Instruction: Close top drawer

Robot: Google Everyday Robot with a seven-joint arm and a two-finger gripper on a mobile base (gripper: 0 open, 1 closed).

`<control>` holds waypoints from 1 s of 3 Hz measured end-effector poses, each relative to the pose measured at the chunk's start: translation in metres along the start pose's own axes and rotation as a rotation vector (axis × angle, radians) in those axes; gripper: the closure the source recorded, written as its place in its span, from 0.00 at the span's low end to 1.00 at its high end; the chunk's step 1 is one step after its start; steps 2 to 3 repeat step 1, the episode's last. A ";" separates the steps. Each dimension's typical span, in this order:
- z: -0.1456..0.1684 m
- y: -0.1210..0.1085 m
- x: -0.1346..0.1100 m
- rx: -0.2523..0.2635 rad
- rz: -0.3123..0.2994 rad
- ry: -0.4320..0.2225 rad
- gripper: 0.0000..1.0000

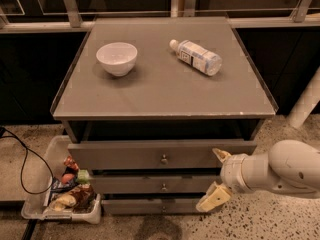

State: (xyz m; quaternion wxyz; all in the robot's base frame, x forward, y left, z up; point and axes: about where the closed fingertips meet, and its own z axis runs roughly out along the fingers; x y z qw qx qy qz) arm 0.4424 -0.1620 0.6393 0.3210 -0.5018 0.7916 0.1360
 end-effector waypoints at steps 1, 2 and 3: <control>0.000 0.000 0.000 0.000 0.000 0.000 0.00; 0.000 0.000 0.000 0.000 0.000 0.000 0.00; 0.000 0.000 0.000 0.000 0.000 0.000 0.00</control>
Offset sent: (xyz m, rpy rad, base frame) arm 0.0000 0.0000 0.0000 0.0000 0.0000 0.0000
